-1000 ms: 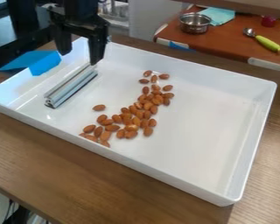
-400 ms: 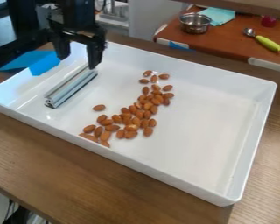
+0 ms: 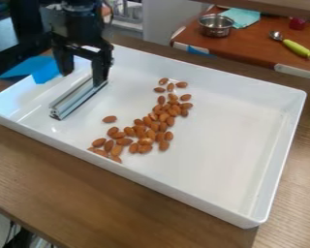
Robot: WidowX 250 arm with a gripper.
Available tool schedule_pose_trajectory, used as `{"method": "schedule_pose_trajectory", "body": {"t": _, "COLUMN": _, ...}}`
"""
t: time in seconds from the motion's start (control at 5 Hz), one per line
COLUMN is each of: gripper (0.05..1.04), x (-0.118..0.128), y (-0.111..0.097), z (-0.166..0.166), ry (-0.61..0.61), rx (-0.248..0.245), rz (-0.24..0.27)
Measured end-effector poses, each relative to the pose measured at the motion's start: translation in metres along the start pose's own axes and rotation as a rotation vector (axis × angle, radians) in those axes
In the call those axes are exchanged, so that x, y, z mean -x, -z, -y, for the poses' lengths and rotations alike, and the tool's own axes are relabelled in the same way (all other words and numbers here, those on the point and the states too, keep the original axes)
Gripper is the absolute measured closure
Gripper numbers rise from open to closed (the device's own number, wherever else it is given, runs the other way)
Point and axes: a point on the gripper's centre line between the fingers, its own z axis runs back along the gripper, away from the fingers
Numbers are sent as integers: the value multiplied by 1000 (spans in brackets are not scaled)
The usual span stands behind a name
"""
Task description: Sweep into pile
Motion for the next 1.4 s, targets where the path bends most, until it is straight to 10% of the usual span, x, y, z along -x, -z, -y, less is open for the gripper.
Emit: {"method": "schedule_pose_trajectory", "body": {"t": 1.4, "gripper": 113, "x": 13, "y": 28, "z": -4, "ry": 21, "rx": -102, "rz": -52}}
